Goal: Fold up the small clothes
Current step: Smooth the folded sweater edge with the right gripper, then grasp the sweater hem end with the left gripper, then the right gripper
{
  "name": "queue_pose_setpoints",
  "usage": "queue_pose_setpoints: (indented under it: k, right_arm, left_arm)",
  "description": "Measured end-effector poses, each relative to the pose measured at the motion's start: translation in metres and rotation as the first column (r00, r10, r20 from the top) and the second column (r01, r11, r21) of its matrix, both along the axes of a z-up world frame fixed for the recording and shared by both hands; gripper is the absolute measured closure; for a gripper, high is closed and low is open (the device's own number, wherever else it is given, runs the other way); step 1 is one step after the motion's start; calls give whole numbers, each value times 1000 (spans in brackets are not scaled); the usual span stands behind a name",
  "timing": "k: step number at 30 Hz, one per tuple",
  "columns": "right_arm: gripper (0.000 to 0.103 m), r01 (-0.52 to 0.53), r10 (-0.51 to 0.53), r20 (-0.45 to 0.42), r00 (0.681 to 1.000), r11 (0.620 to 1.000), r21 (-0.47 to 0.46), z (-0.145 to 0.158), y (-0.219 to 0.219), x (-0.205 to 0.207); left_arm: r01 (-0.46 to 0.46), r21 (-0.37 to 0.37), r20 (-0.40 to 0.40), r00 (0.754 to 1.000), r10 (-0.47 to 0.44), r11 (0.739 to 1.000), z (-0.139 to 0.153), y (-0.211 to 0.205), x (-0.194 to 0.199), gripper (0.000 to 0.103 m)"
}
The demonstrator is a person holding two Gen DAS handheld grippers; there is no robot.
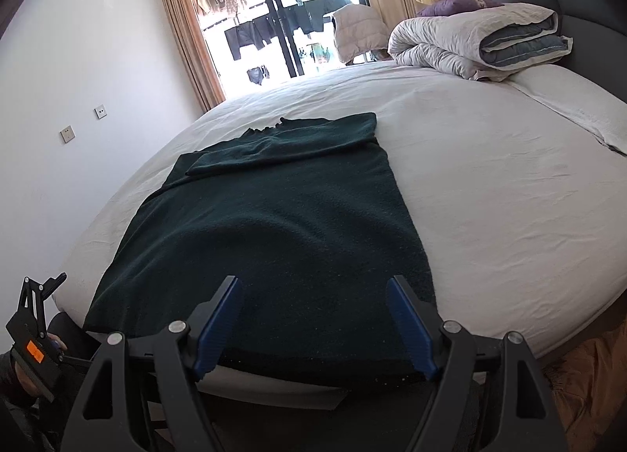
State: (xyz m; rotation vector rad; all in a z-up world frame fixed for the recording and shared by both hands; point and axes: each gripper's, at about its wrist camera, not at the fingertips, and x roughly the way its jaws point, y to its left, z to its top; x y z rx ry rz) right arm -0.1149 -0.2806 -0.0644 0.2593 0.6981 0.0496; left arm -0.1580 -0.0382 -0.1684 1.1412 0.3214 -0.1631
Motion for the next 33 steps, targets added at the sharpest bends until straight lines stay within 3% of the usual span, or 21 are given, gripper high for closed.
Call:
queue_pose_setpoints:
  k: [4,9,13,20,22,24,25,26,27,29,31,33]
  right_arm:
    - [25,-8,8,-4,1000,1000,4,0,4,2]
    - [25,-8,8,-6,1000,1000,4,1,6,3]
    - [25,-9,10,-9,1000,1000,6,1,7,4]
    - [25,-18,18,3,1000,1000,-16,5,12,1]
    - [25,-22,22,6,1000,999,-28,7,13,0]
    - [25,-24,25,9,1000,998,-51,10,15,-1]
    - [25,-26,27,11,1000,998,-65,11,16,-2]
    - [25,-29,30,13,999,997,-78,12,17,-3]
    - [25,-33,34,12,999,995,-94,13,18,-4]
    - [25,-44,45,3,999,990,-137,14,22,-6]
    - [25,-68,68,-8,998,975,-210,14,29,-11]
    - [25,-106,103,-26,994,950,-294,12,39,-16]
  left_arm:
    - [36,88,35,999,-39,995,-16,9,-2,0]
    - [83,135,45,995,-90,987,-23,19,-3,0]
    - [71,186,64,994,-84,980,-34,30,1,0]
    - [75,143,85,992,-88,987,-28,29,-2,0]
    - [76,118,77,993,-86,990,-24,30,2,8]
    - [68,101,62,995,-75,993,-20,30,8,37]
    - [61,95,53,996,-67,994,-18,31,11,46]
    - [52,86,33,998,-55,995,-16,32,17,63]
    - [45,76,15,999,-47,996,-16,32,17,73]
    - [43,38,-7,999,-43,998,-9,36,25,75]
    - [42,-7,-38,998,-42,999,0,37,28,85]
    - [27,-87,-84,996,-34,996,12,42,32,90]
